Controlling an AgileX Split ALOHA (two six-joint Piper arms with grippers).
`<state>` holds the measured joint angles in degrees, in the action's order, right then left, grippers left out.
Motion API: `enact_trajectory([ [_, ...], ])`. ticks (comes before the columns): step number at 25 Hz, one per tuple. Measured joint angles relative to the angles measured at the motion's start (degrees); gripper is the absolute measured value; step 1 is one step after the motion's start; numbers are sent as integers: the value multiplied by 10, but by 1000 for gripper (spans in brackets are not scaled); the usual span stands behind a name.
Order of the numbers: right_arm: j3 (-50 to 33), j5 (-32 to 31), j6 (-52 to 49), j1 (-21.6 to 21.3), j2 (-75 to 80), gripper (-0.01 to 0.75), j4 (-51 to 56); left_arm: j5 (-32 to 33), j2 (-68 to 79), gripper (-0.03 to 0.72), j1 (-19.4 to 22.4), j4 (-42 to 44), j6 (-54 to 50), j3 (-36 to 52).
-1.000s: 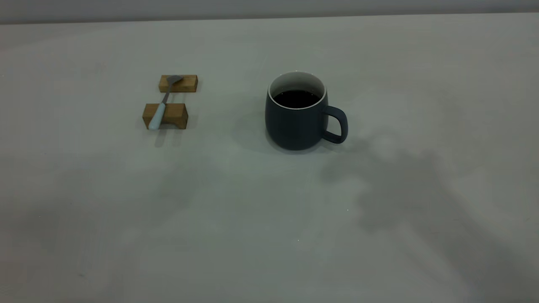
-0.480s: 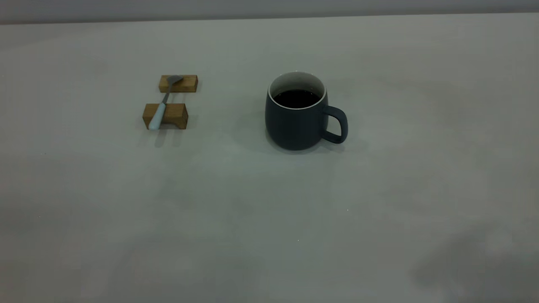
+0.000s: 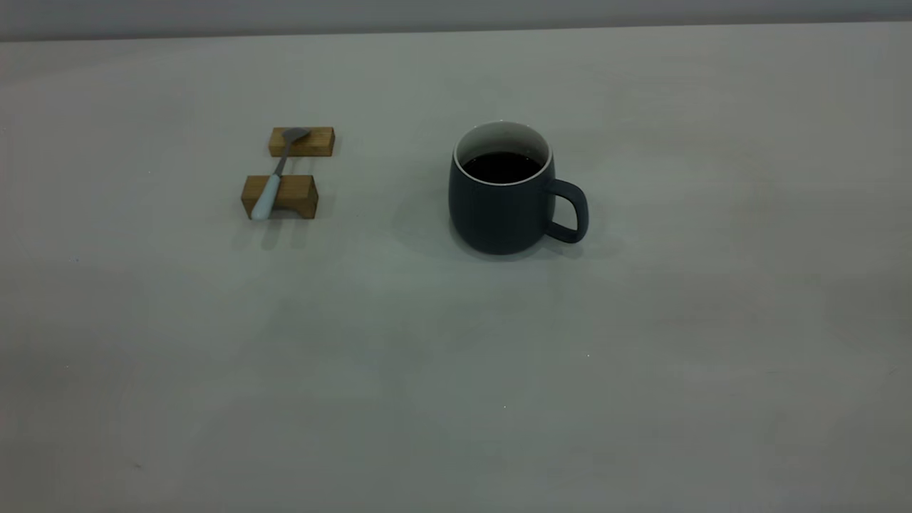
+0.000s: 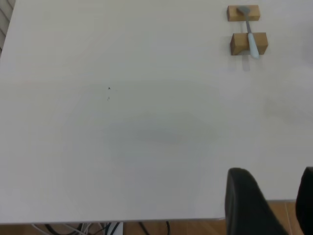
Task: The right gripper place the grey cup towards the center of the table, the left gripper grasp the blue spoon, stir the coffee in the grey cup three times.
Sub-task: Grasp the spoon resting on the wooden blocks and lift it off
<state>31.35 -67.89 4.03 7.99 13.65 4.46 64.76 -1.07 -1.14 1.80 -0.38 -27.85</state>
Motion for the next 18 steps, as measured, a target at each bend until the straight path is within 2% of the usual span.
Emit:
enact_trajectory([
  [3,-28,11,0,-46,-72,604,0,0,0,329,0,0,0,0],
  [6,-44,23,0,-73,-113,602,-2,0,0,329,0,0,0,0],
  [18,-45,28,-5,-68,-125,593,-16,0,0,329,0,0,0,0],
])
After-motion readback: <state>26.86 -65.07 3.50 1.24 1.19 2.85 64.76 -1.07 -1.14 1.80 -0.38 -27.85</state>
